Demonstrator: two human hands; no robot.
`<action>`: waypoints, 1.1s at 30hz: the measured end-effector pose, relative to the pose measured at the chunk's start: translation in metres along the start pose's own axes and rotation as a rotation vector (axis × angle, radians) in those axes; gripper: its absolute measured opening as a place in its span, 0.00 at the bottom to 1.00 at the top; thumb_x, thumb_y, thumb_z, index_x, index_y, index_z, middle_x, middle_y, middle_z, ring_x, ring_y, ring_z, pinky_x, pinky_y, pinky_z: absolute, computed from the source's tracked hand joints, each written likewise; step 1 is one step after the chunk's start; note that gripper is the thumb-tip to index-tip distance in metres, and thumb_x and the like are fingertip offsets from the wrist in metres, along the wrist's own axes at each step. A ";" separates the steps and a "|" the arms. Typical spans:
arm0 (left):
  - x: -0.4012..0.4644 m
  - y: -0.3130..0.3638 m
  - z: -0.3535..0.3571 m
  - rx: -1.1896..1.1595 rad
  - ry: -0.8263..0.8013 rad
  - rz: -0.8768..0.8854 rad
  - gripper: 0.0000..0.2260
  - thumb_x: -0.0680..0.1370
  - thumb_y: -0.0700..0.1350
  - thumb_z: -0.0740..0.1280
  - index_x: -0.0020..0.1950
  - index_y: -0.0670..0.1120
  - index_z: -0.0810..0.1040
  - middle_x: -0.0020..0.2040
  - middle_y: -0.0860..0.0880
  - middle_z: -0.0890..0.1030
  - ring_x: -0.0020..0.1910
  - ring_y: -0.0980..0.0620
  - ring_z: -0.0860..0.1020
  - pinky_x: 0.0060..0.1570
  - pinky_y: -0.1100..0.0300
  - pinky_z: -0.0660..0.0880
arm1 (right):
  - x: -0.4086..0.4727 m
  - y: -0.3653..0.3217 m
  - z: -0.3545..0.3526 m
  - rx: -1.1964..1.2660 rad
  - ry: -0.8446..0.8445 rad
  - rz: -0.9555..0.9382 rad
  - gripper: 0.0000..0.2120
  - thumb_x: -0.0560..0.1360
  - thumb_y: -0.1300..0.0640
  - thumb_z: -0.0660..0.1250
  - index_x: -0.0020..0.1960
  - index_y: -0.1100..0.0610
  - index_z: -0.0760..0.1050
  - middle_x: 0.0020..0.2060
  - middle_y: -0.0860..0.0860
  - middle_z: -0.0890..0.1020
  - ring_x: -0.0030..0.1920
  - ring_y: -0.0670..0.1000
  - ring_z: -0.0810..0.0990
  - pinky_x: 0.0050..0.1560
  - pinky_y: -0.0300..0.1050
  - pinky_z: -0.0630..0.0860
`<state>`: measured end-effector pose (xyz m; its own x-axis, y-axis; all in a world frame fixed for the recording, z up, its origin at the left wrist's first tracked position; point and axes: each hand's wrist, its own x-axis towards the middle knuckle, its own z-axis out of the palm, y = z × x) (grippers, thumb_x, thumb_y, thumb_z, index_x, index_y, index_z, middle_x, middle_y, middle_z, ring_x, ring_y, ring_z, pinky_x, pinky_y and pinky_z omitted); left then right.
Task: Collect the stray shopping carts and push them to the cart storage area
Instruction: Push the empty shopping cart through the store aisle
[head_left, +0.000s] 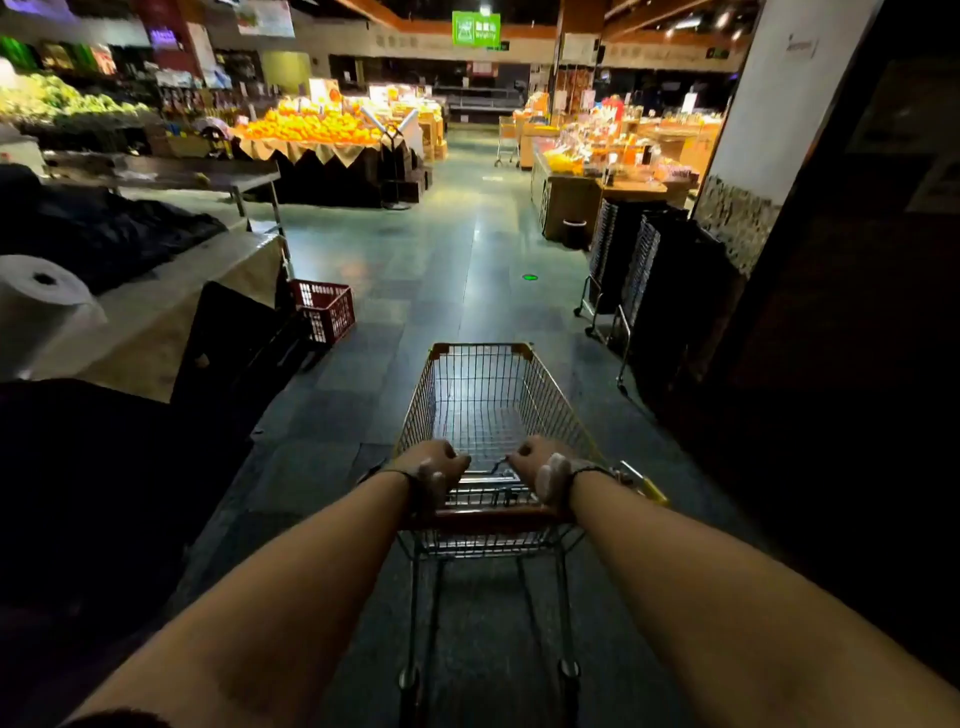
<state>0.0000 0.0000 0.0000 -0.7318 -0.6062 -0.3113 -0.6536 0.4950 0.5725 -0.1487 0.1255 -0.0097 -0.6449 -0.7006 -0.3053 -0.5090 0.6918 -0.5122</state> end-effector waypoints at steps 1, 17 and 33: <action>0.001 -0.001 0.001 0.074 -0.022 0.023 0.17 0.84 0.56 0.60 0.54 0.44 0.79 0.51 0.45 0.81 0.50 0.46 0.79 0.52 0.53 0.75 | -0.001 0.006 0.001 -0.088 -0.003 -0.005 0.19 0.82 0.43 0.61 0.59 0.57 0.79 0.58 0.57 0.81 0.58 0.59 0.79 0.59 0.48 0.75; 0.026 -0.051 0.057 0.407 0.106 0.028 0.16 0.83 0.59 0.58 0.57 0.50 0.79 0.53 0.48 0.81 0.53 0.47 0.79 0.56 0.49 0.76 | 0.021 0.070 0.028 -0.349 -0.155 0.059 0.22 0.83 0.38 0.51 0.63 0.50 0.77 0.59 0.54 0.80 0.59 0.57 0.78 0.63 0.54 0.71; 0.075 -0.087 0.054 0.531 -0.331 0.040 0.15 0.86 0.53 0.54 0.65 0.48 0.74 0.57 0.43 0.81 0.56 0.43 0.80 0.59 0.46 0.75 | 0.062 0.113 0.034 -0.495 -0.214 -0.023 0.34 0.80 0.31 0.43 0.50 0.50 0.80 0.44 0.51 0.82 0.45 0.51 0.81 0.55 0.51 0.78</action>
<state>-0.0078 -0.0550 -0.1141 -0.7233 -0.3978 -0.5645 -0.5687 0.8068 0.1602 -0.2270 0.1546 -0.1138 -0.5259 -0.7010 -0.4817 -0.7630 0.6391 -0.0971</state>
